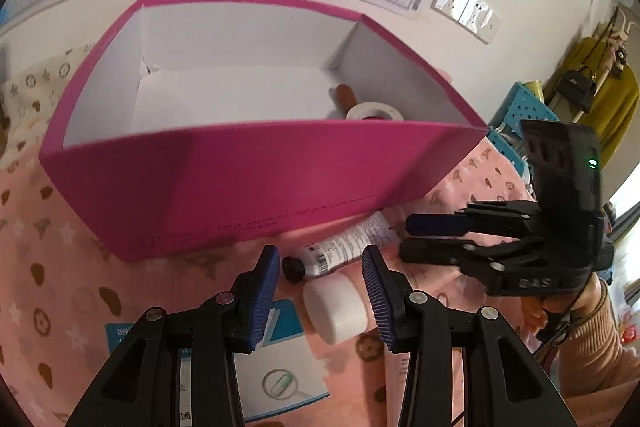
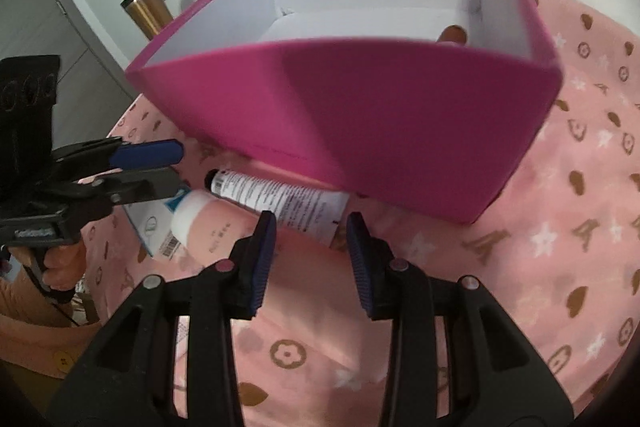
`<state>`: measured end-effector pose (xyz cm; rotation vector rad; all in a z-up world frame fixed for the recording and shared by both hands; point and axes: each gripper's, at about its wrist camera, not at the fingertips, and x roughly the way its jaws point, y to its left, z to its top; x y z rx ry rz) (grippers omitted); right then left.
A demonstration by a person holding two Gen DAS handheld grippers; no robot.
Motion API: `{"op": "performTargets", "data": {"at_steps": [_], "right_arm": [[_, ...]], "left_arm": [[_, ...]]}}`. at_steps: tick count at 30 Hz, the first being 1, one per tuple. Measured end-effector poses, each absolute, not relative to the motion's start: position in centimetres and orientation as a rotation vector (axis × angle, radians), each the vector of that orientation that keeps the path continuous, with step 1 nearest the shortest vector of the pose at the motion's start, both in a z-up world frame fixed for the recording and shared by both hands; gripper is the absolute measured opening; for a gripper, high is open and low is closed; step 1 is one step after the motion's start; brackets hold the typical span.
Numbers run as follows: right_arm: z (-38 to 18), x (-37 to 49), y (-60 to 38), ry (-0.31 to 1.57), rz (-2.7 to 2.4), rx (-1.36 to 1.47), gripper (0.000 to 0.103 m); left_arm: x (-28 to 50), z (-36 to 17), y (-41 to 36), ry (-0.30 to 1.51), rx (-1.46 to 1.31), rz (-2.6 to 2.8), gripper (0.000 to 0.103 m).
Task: Organize rigid objects
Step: 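Reach the left gripper to the white tube and grasp it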
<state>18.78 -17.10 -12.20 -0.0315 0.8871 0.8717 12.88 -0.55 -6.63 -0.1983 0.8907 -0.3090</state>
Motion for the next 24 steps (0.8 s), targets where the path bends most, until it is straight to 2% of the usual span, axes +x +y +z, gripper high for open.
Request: {"op": "performTargets", "data": {"at_steps": [9,24], "right_arm": [[-12.6,17.1,-16.9,0.943,0.926,-0.056,0.043],[-14.2,19.2,-17.8,0.933,0.841,0.152,0.043]], "left_arm": [[13.1,-7.7,-0.8,0.928,-0.204,-0.311,0.043],[16.2,-8.9,-1.3,0.996,-0.235,-0.319,0.045]]}}
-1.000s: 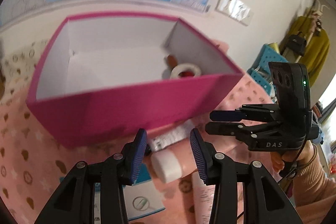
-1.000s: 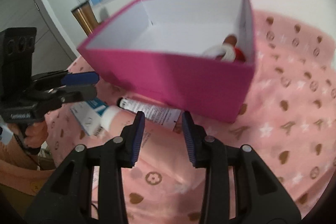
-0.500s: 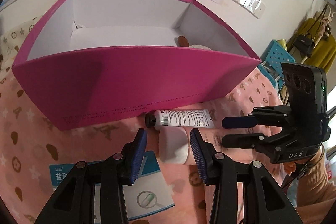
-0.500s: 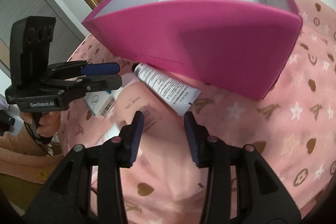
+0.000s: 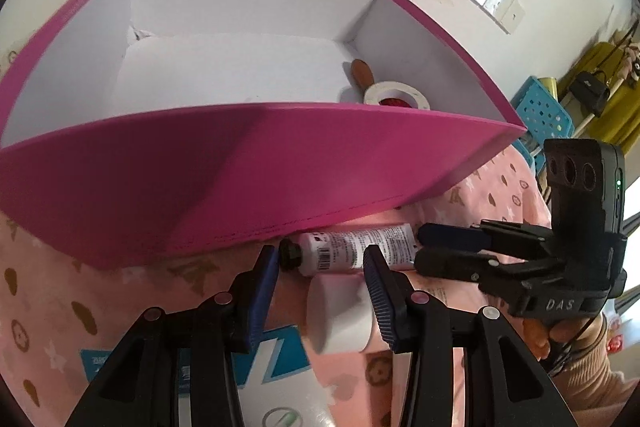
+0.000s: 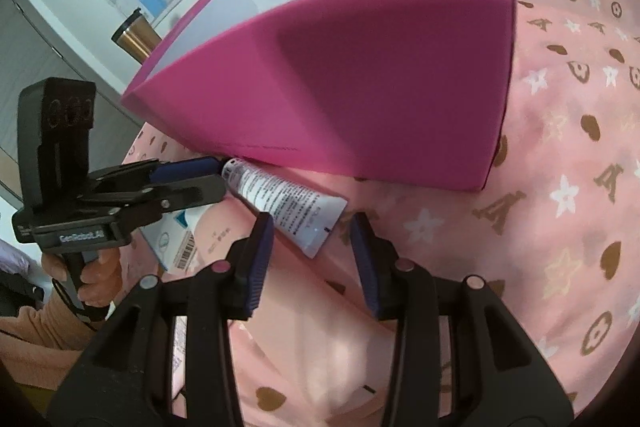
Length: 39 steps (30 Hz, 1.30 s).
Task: Organize rigid objects
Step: 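Reach the left gripper to the white tube and grasp it, then carry the white tube with the left gripper into the pink box and release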
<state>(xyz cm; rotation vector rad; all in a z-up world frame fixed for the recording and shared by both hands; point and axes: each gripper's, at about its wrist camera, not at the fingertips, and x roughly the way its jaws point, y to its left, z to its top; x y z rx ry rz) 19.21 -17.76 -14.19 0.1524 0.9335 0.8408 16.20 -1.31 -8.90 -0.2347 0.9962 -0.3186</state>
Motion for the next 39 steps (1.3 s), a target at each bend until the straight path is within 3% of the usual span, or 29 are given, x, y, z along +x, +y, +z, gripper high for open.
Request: {"op": "performTargets", "data": {"at_steps": [8,20,39], "right_arm": [[-14.3,18.7,-17.6,0.905,0.840,0.201,0.051],[-11.8,16.6,-18.8,0.799,0.821,0.209,0.051],[-4.6,14.1,-20.5,0.619,0.809,0.170,0.051]], "left_arm": [[16.2,-8.8,-2.3,1.008,-0.221,-0.309,0.048],[14.4,-7.3,-2.4,0.962,-0.258,-0.319,0.048],[11.7,1.1,-3.0,0.738,-0.243,-0.325,0.048]]}}
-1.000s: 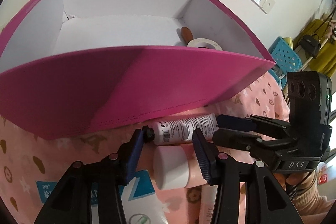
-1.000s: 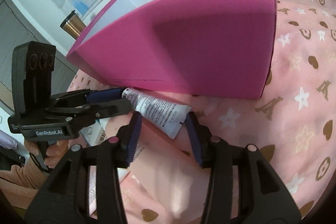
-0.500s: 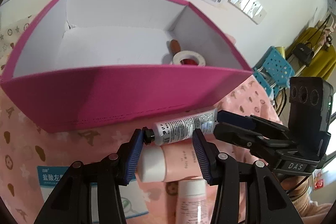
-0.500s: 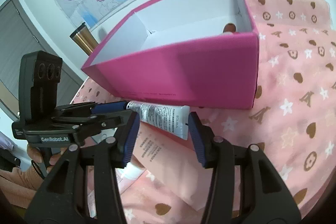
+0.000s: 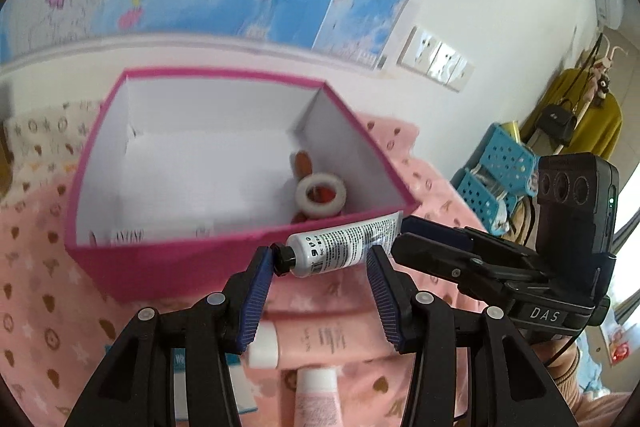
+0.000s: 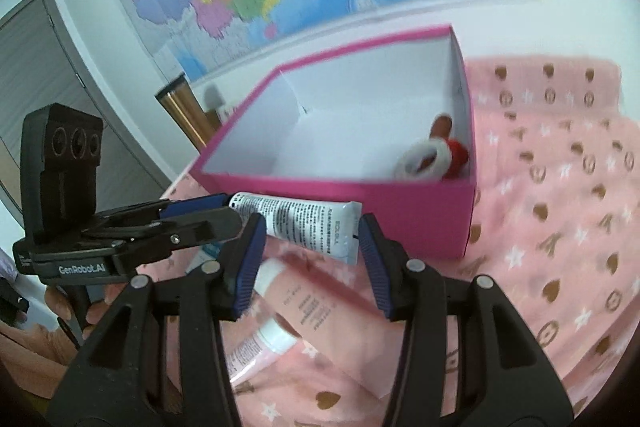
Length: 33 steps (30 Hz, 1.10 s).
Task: Organize rigid objects
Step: 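Carry the white tube with the left gripper into the pink box and release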
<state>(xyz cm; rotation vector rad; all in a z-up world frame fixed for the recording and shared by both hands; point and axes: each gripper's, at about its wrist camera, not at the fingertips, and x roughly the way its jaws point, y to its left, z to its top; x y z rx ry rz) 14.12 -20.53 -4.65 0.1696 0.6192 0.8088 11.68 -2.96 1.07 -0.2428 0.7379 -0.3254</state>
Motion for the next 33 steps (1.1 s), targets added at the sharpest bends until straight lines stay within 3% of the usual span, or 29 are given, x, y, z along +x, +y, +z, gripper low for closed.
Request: {"op": "performTargets", "data": {"at_steps": [9,25,33], "right_arm": [[-2.1,16.6,-20.1,0.568,0.790,0.142,0.051],[-4.8,21.6,-18.6,0.701,0.733,0.097,0.051],[-4.5,20.8,-19.7,0.675,0.690,0.105,0.051]], "left_arm": [[14.7,3.1,-2.6,0.696,-0.242,-0.314,0.048],[20.1,-1.5,-1.9,0.857,-0.316,-0.284,0.048],[19.0,-1.1,-1.4,0.825,-0.309,-0.271,0.048]]}}
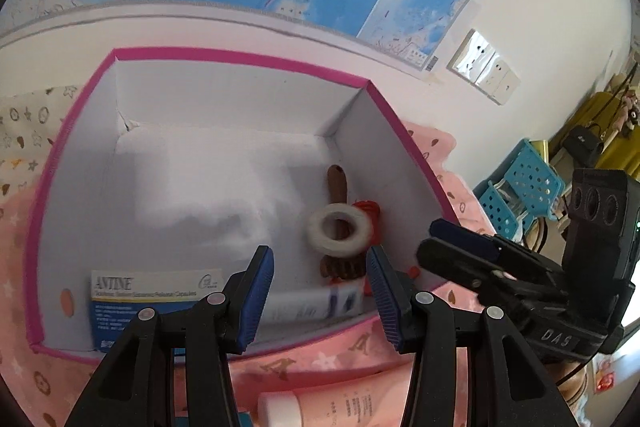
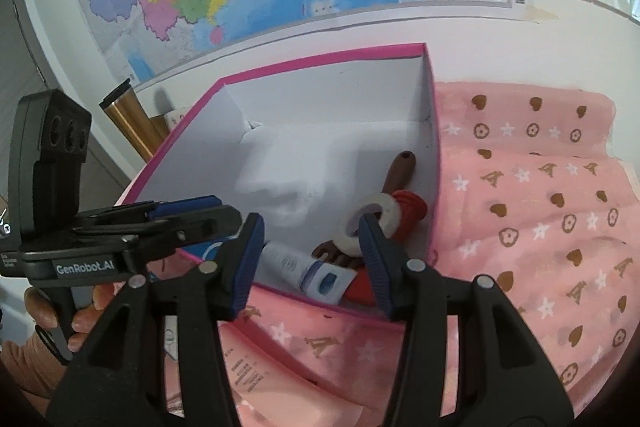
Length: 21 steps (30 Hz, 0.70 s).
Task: Organize rigid objects
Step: 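Carry the white tube with the left gripper into the pink box and release, then reach the left gripper to the pink-and-white lotion tube and grasp it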
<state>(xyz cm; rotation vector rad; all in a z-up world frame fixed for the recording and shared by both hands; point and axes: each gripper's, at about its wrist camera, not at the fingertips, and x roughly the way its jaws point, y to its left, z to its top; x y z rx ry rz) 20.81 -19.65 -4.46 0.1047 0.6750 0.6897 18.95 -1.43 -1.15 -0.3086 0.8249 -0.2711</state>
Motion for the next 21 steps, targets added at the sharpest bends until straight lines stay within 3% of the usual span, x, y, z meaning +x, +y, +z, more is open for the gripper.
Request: {"op": "performTargets", "data": {"at_steps": [13,21], "right_arm": [[-3.8,16.4,-23.5,0.583,0.741,0.167,0.057],[-6.3,14.9,-24.5,0.650,0.767,0.188,0.059]], "left_arm": [[11.7,1.9,-0.1,0.649,-0.225,-0.319,0.051],[9.5,0.5,-0.2,0.672,-0.189,-0.304,0.052]]}}
